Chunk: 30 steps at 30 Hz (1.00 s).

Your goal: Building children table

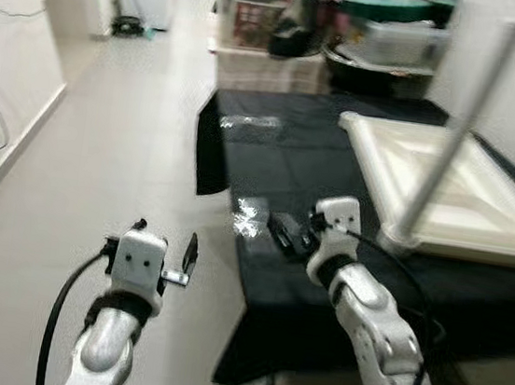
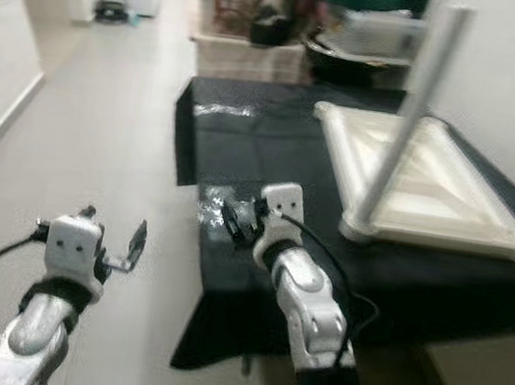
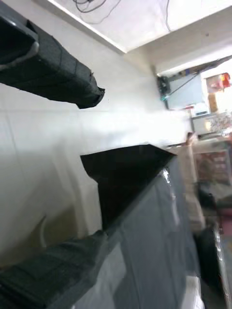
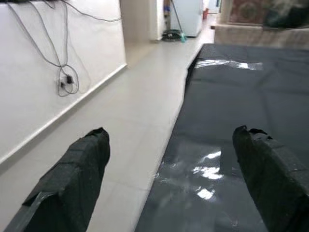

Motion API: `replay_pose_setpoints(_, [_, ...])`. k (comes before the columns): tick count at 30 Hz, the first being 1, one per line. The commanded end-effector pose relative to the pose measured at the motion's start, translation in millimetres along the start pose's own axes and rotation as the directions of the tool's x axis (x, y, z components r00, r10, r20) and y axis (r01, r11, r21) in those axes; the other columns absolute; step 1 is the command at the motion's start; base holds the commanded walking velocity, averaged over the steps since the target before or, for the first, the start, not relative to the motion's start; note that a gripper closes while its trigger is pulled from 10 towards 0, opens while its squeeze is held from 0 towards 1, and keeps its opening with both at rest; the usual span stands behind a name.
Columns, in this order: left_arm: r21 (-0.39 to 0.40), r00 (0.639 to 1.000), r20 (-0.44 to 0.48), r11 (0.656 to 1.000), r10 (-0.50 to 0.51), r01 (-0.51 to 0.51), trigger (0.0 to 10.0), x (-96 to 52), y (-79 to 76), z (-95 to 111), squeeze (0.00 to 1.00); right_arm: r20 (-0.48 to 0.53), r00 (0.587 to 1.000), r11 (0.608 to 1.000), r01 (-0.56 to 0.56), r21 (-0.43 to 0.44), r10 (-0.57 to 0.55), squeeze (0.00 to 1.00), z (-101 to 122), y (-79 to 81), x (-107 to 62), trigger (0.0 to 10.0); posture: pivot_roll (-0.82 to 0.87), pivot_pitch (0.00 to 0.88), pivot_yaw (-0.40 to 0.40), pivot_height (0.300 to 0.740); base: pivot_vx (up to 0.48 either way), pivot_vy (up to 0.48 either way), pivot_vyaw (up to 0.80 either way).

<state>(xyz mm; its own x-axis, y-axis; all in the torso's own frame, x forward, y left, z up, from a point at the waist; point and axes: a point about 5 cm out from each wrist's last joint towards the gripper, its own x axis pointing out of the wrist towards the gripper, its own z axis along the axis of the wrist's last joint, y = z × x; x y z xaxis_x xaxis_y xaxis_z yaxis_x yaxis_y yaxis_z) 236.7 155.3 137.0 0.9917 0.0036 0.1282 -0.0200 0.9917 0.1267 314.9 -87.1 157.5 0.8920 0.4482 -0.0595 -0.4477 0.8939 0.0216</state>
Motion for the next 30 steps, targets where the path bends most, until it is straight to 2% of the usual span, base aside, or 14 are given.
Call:
replay_pose_setpoints(1, [-0.020, 1.000, 0.014, 0.999, -0.024, 0.025, 10.0, -0.3, -8.1, 3, 0.00, -0.011, 0.999, 0.998, 0.044, -0.035, -0.044, 0.00, -3, -10.9, -2.3, 10.0, 0.02, 0.000, -0.087, 0.740, 0.480, 0.000, 0.00])
replay_pose_setpoints(9, [-0.023, 1.000, 0.012, 0.999, -0.029, 0.029, 10.0, 0.8, -10.2, 2, 0.00, -0.039, 0.993, 0.991, 0.110, -0.076, -0.113, 0.00, -3, -13.3, 5.7, 10.0, 0.02, 0.000, -0.092, 0.740, 0.480, 0.000, 0.00])
replay_pose_setpoints(10, [-0.023, 1.000, 0.012, 0.999, -0.029, 0.029, 10.0, 1.0, -10.9, 2, 0.00, -0.061, 0.982, 0.981, 0.176, -0.082, -0.181, 0.00, -5, -18.9, 8.5, 10.0, 0.02, 0.000, -0.094, 0.740, 0.480, 0.000, 0.00])
replay_pose_setpoints(17, [-0.014, 1.000, 0.008, 1.000, -0.028, 0.028, 10.0, 2.0, -11.3, 0, 0.00, -0.095, 0.955, 0.955, 0.268, -0.126, -0.280, 0.00, -7, -27.9, 15.4, 10.0, 0.02, 0.000, -0.101, 0.740, 0.415, 0.000, 0.00])
replay_pose_setpoints(19, [-0.006, 1.000, 0.000, 1.000, -0.030, 0.030, 10.0, 2.1, -12.2, -1, 0.00, -0.134, 0.913, 0.922, 0.375, -0.100, -0.386, 0.00, -10, -44.1, 16.3, 10.0, 0.03, 0.000, -0.109, 0.740, 0.161, 0.000, 0.00])
replay_pose_setpoints(20, [-0.001, 1.000, -0.003, 1.000, -0.027, 0.027, 10.0, 1.9, -12.3, -2, 0.00, -0.151, 0.879, 0.892, 0.442, -0.098, -0.452, 0.00, -11, -55.6, 14.8, 10.0, 0.03, 0.000, -0.113, 0.740, 0.000, 0.000, 0.00])
replay_pose_setpoints(22, [-0.001, 1.000, -0.003, 1.000, -0.027, 0.027, 10.0, 1.9, -12.3, -2, 0.00, -0.151, 0.879, 0.892, 0.442, -0.098, -0.452, 0.00, -11, -55.6, 14.8, 10.0, 0.03, 0.000, -0.113, 0.740, 0.000, 0.000, 0.00])
replay_pose_setpoints(23, [0.003, 1.000, -0.004, 1.000, -0.025, 0.025, 10.0, 1.7, -12.3, -2, 0.00, -0.161, 0.853, 0.869, 0.485, -0.100, -0.495, 0.00, -12, -63.0, 13.6, 10.0, 0.03, 0.000, -0.113, 0.740, 0.000, 0.000, 0.00])
replay_pose_setpoints(25, [0.008, 1.000, -0.011, 1.000, -0.024, 0.024, 10.0, 0.8, -12.6, -4, 0.00, -0.161, 0.778, 0.794, 0.600, -0.097, -0.607, 0.00, -11, -80.9, 6.9, 10.0, 0.03, 0.000, -0.118, 0.740, 0.000, 0.000, 0.00])
replay_pose_setpoints(27, [0.008, 1.000, -0.011, 1.000, -0.024, 0.024, 10.0, 0.8, -12.6, -4, 0.00, -0.161, 0.778, 0.794, 0.600, -0.097, -0.607, 0.00, -11, -80.9, 6.9, 10.0, 0.03, 0.000, -0.118, 0.740, 0.000, 0.000, 0.00])
replay_pose_setpoints(29, [0.010, 0.999, -0.016, 1.000, -0.028, 0.028, 10.0, 0.2, -14.0, -6, 0.00, -0.156, 0.732, 0.747, 0.658, -0.094, -0.664, 0.00, -11, -90.6, 0.2, 10.0, 0.02, 0.000, -0.113, 0.740, 0.000, 0.000, 0.00])
replay_pose_setpoints(30, [0.010, 0.999, -0.016, 1.000, -0.028, 0.028, 10.0, 0.2, -14.0, -6, 0.00, -0.156, 0.732, 0.747, 0.658, -0.094, -0.664, 0.00, -11, -90.6, 0.2, 10.0, 0.02, 0.000, -0.113, 0.740, 0.000, 0.000, 0.00])
